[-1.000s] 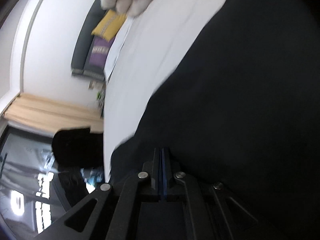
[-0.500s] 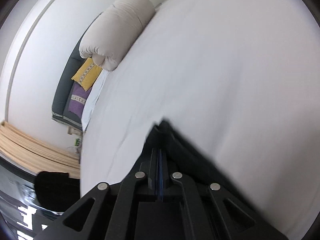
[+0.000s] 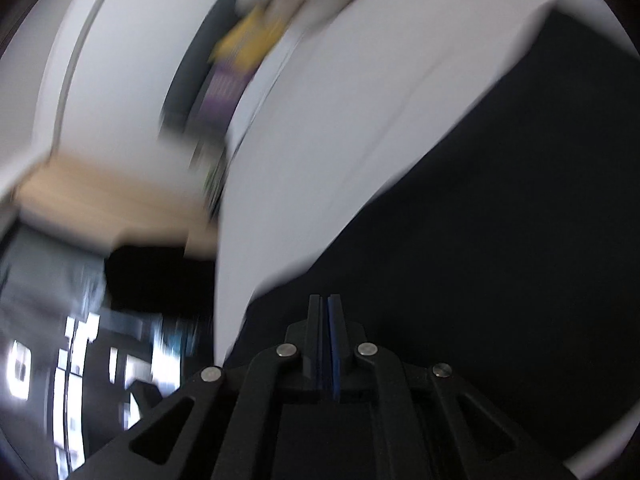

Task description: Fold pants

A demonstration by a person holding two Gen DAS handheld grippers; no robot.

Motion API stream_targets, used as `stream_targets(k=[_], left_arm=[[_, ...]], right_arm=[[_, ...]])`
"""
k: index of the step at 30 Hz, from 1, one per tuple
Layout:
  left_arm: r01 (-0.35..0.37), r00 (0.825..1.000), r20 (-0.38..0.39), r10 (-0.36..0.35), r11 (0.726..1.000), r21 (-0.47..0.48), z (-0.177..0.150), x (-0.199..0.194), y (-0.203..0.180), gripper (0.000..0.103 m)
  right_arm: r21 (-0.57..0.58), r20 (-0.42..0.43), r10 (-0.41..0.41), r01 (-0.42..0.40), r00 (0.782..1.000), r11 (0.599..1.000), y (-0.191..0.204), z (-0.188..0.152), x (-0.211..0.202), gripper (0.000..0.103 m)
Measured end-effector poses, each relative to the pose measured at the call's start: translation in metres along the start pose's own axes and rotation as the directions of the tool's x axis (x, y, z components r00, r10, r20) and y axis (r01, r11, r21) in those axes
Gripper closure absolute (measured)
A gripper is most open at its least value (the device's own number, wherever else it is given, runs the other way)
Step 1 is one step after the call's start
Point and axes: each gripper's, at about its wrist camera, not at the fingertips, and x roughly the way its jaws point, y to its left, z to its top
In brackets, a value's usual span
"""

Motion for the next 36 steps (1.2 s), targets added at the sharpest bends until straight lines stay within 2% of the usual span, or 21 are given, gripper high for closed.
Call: stream_targets(k=[2,5,7,9,10,11,12,13,14,16,18,21,23,25,26,27,28,29,32,34,36], left_arm=[[-0.027,1.0,-0.011,0.027,0.999,-0.034,-0.001,-0.003,0.004,0.078],[-0.023,1.0,0.014,0.024,0.998,-0.062,-0.005,-0.011,0.024,0.078],[-0.062,0.998,0.018,0.064,0.995,-0.081,-0.008,-0.014,0.035,0.078],[-0.039,0.999,0.029,0.043,0.992,-0.123,-0.012,-0.02,0.054,0.078],[-0.029,0.999,0.034,0.034,0.989,-0.142,-0.014,-0.022,0.063,0.078],[-0.018,0.999,0.038,0.024,0.989,-0.148,-0.015,-0.024,0.069,0.078],[-0.011,0.999,0.042,0.018,0.989,-0.148,-0.017,-0.023,0.072,0.078],[-0.006,0.999,0.046,0.013,0.989,-0.144,-0.019,-0.026,0.077,0.078],[-0.004,0.999,0.049,0.011,0.99,-0.143,-0.02,-0.031,0.082,0.078],[-0.003,0.999,0.043,0.01,0.989,-0.148,-0.021,-0.03,0.085,0.078],[-0.007,0.999,0.044,0.014,0.988,-0.153,-0.023,-0.034,0.088,0.078],[-0.005,0.999,0.05,0.012,0.989,-0.149,-0.023,-0.029,0.069,0.078],[0.006,0.999,0.037,-0.002,0.991,-0.134,-0.024,-0.02,0.051,0.078],[0.004,1.0,0.01,-0.003,0.994,-0.108,-0.027,-0.013,0.041,0.078],[-0.008,1.0,-0.004,0.007,0.996,-0.092,-0.029,-0.009,0.035,0.078],[-0.02,1.0,-0.013,0.019,0.997,-0.08,-0.03,-0.007,0.032,0.078],[-0.033,0.999,-0.02,0.032,0.997,-0.073,-0.031,-0.005,0.03,0.078],[-0.035,0.999,-0.022,0.034,0.996,-0.076,-0.033,-0.002,0.028,0.078],[-0.036,0.999,-0.024,0.034,0.996,-0.087,-0.037,-0.002,0.027,0.078],[-0.049,0.999,-0.026,0.047,0.996,-0.079,-0.039,-0.001,0.024,0.078],[-0.061,0.998,-0.029,0.059,0.996,-0.07,-0.038,0.0,0.02,0.078]], right_arm=[[-0.045,-0.136,0.014,-0.02,0.991,0.999,0.033,-0.01,0.066,0.097],[-0.026,-0.3,0.01,-0.019,0.954,0.999,0.058,-0.007,0.142,0.097],[-0.008,-0.334,0.006,-0.009,0.943,1.0,0.058,-0.013,0.165,0.097],[0.008,-0.332,-0.007,0.011,0.943,1.0,0.047,-0.01,0.178,0.103],[0.036,-0.317,0.019,-0.008,0.948,0.999,0.049,0.024,0.197,0.103],[0.059,-0.295,0.038,-0.022,0.955,0.998,0.042,0.032,0.195,0.103],[0.073,-0.267,0.046,-0.028,0.963,0.997,0.038,0.031,0.191,0.103],[0.093,-0.189,0.033,-0.016,0.981,0.996,0.026,0.038,0.173,0.103],[0.103,-0.114,-0.026,0.037,0.993,0.994,0.018,0.047,0.157,0.103],[0.165,-0.013,-0.073,0.075,0.997,0.983,0.0,0.049,0.129,0.103],[0.205,0.023,-0.092,0.086,0.995,0.975,-0.007,0.046,0.099,0.098],[0.136,-0.019,0.003,-0.001,1.0,0.991,0.015,0.017,0.074,0.095],[0.107,-0.115,0.073,-0.061,0.991,0.992,0.027,-0.021,0.075,0.089],[0.083,-0.172,0.066,-0.052,0.983,0.995,0.029,-0.04,0.081,0.088],[0.076,-0.185,0.045,-0.031,0.982,0.997,0.021,-0.053,0.079,0.089],[0.084,-0.177,0.049,-0.034,0.983,0.996,0.013,-0.057,0.075,0.103],[0.11,-0.161,0.067,-0.049,0.985,0.993,0.003,-0.057,0.067,0.103],[0.149,-0.113,0.081,-0.063,0.99,0.987,-0.012,-0.051,0.049,0.103],[0.18,0.028,-0.001,-0.004,1.0,0.984,-0.045,-0.022,0.002,0.103],[0.216,0.121,-0.001,-0.025,0.993,0.976,-0.072,-0.009,-0.031,0.103],[0.197,0.2,-0.072,0.031,0.977,0.98,-0.088,0.008,-0.059,0.103]])
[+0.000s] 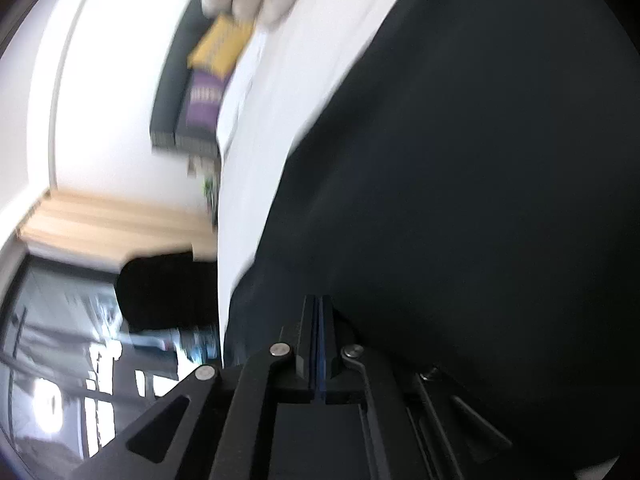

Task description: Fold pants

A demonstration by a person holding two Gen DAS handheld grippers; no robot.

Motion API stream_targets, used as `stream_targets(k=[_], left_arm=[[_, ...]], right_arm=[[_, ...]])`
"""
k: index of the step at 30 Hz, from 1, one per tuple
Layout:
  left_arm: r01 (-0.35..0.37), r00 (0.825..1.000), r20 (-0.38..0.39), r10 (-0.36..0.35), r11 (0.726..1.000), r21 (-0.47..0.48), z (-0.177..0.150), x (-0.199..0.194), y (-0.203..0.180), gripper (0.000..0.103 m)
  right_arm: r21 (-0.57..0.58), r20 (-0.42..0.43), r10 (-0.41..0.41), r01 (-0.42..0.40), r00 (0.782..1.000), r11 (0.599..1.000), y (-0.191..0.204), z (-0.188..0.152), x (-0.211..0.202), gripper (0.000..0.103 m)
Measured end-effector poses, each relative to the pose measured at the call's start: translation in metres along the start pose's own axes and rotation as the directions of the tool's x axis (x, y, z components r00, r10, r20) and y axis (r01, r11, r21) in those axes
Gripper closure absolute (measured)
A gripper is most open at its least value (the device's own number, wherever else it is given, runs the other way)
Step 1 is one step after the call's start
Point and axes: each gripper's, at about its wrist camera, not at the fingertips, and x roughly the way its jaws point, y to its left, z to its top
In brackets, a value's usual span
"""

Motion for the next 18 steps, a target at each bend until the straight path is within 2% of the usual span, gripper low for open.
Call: stream_targets(k=[3,7,10,12,13,15,16,17,18], left_arm=[[-0.003,1.0,-0.003,0.003,1.0,0.0,0.0,0.0,-0.002,0.078],[-0.005,1.0,-0.004,0.005,1.0,-0.001,-0.002,0.002,-0.004,0.078],[-0.01,1.0,-0.008,0.01,1.0,0.003,0.0,0.002,-0.007,0.078],[-0.012,1.0,-0.01,0.012,1.0,0.005,0.001,0.001,-0.007,0.078],[-0.012,1.0,-0.01,0.012,1.0,0.002,0.001,0.001,-0.007,0.078],[-0.009,1.0,-0.011,0.009,1.0,-0.003,0.002,0.0,-0.007,0.078],[-0.011,1.0,-0.009,0.011,1.0,-0.004,0.002,-0.001,-0.008,0.078],[-0.016,1.0,-0.008,0.016,1.0,-0.005,0.002,-0.002,-0.009,0.078],[-0.019,1.0,-0.008,0.019,1.0,-0.006,0.002,-0.002,-0.011,0.078]], right_arm=[[-0.026,0.102,-0.058,0.061,0.993,0.998,-0.025,0.034,-0.039,0.103],[-0.017,0.227,-0.134,0.141,0.965,0.99,-0.053,0.079,-0.078,0.103],[-0.009,0.281,-0.169,0.179,0.945,0.984,-0.065,0.112,-0.091,0.103],[0.014,0.324,-0.239,0.248,0.915,0.969,-0.07,0.127,-0.102,0.103],[0.069,0.345,-0.285,0.278,0.894,0.958,-0.077,0.132,-0.113,0.103],[0.158,0.392,-0.302,0.259,0.869,0.953,-0.092,0.138,-0.143,0.103],[0.177,0.413,-0.326,0.276,0.85,0.945,-0.099,0.138,-0.164,0.102],[0.168,0.422,-0.336,0.292,0.842,0.942,-0.096,0.133,-0.177,0.098],[0.152,0.417,-0.337,0.301,0.844,0.941,-0.096,0.13,-0.188,0.083]])
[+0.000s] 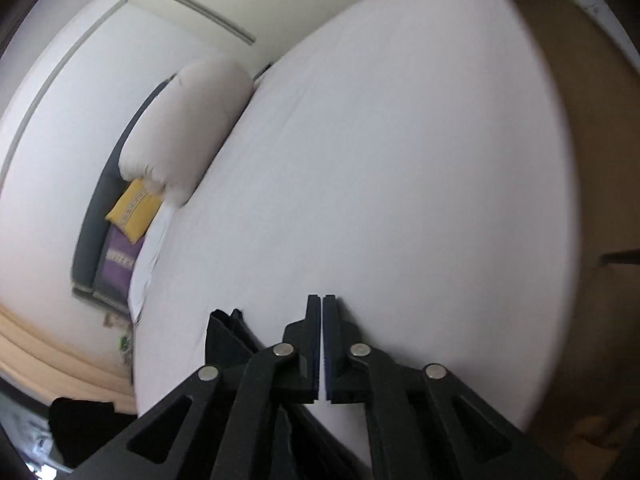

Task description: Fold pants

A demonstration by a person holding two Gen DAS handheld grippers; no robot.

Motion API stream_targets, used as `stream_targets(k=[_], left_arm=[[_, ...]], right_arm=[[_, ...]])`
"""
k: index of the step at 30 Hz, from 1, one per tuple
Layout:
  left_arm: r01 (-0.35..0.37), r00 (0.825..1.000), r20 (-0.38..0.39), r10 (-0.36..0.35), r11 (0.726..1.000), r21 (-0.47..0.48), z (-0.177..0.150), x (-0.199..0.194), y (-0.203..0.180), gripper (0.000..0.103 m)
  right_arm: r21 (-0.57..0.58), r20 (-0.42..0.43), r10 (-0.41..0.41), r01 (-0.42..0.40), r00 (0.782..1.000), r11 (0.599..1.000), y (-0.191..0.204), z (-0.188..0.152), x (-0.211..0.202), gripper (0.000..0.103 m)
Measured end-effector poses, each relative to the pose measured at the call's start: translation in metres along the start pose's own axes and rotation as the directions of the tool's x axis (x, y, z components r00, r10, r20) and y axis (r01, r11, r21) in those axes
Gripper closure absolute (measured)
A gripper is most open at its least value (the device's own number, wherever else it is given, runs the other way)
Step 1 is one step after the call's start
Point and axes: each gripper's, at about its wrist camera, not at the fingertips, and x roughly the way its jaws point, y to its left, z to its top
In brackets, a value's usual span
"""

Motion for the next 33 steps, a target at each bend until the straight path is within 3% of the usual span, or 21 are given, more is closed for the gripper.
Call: stream_targets(k=[2,4,10,14,19,22,27,33], left_arm=[[0.034,0.999,0.004,-0.034,0.999,0.017,0.0,-0.002,-0.012,0.078],[0.061,0.998,0.003,-0.062,0.997,0.052,0.001,-0.003,-0.027,0.078],[0.171,0.985,-0.059,-0.165,0.979,0.109,-0.007,0.014,-0.065,0.078],[0.174,0.983,-0.084,-0.165,0.979,0.11,-0.019,0.024,-0.065,0.078],[0.188,0.979,-0.093,-0.179,0.978,0.091,-0.02,0.027,-0.06,0.078],[0.187,0.98,-0.089,-0.179,0.978,0.088,-0.023,0.028,-0.058,0.078],[0.203,0.976,-0.09,-0.196,0.977,0.068,-0.025,0.03,-0.05,0.078],[0.235,0.969,-0.093,-0.231,0.971,0.035,-0.026,0.029,-0.036,0.078]], right_arm=[[-0.019,-0.007,0.036,-0.037,0.999,0.999,0.014,-0.027,-0.028,0.038],[-0.015,0.021,0.095,-0.095,0.995,0.995,0.047,-0.062,-0.03,0.03],[0.138,-0.054,0.184,-0.175,0.981,0.975,0.004,-0.089,-0.028,0.036],[0.263,-0.075,0.24,-0.213,0.968,0.941,-0.005,-0.094,-0.009,0.037],[0.299,-0.052,0.294,-0.266,0.954,0.916,-0.027,-0.11,-0.025,0.036],[0.321,-0.033,0.331,-0.304,0.943,0.897,-0.028,-0.112,-0.028,0.044],[0.32,-0.047,0.357,-0.325,0.933,0.89,-0.021,-0.111,-0.026,0.047],[0.332,-0.059,0.369,-0.331,0.927,0.883,-0.016,-0.107,-0.004,0.062]])
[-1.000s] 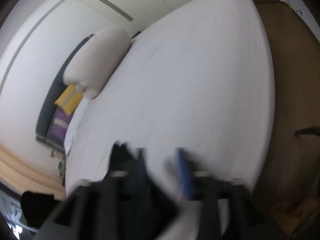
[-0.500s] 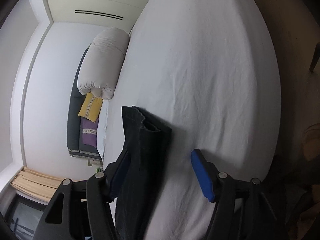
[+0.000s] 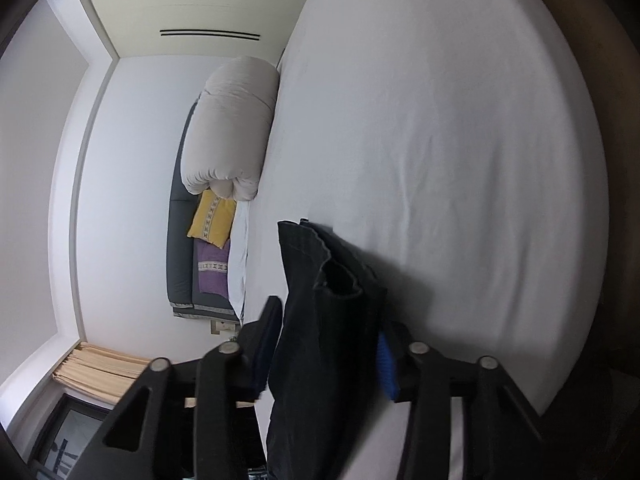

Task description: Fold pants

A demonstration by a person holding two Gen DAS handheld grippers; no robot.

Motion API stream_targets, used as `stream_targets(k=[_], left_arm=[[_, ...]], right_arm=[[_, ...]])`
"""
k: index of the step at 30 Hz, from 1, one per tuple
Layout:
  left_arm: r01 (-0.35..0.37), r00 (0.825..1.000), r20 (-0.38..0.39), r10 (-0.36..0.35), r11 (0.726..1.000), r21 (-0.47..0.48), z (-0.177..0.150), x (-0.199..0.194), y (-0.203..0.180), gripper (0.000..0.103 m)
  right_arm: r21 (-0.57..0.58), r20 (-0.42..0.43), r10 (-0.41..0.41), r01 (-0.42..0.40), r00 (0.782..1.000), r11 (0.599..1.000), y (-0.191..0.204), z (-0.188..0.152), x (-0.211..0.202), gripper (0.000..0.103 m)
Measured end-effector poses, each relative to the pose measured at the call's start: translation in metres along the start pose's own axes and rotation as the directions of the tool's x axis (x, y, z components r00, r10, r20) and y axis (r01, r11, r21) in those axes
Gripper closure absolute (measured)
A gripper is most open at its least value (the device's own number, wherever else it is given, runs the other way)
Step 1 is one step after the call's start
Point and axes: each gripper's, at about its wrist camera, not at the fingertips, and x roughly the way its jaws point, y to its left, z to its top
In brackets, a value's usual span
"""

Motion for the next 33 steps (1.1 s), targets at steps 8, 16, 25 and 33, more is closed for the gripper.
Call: stream_targets(k=[8,16,25,33], left_arm=[[0.018,1.0,-0.003,-0.018,1.0,-0.016,0.001,-0.004,0.014,0.078],[0.027,1.0,0.004,-0.027,0.999,-0.026,0.002,-0.004,0.016,0.078],[0.05,0.999,0.023,-0.049,0.996,-0.07,0.002,-0.013,0.023,0.078],[0.173,0.985,0.047,-0.167,0.966,-0.192,0.008,-0.023,0.036,0.078]], right_arm=[[-0.007,0.013,-0.03,0.03,0.999,1.0,0.003,0.007,0.009,0.09],[-0.186,0.025,-0.113,0.116,0.993,0.976,0.049,-0.014,0.005,0.092],[-0.736,-0.119,-0.231,0.071,0.966,0.673,0.182,-0.178,0.043,0.092],[-0.95,-0.179,-0.488,-0.022,0.854,0.31,0.152,-0.352,0.11,0.091]])
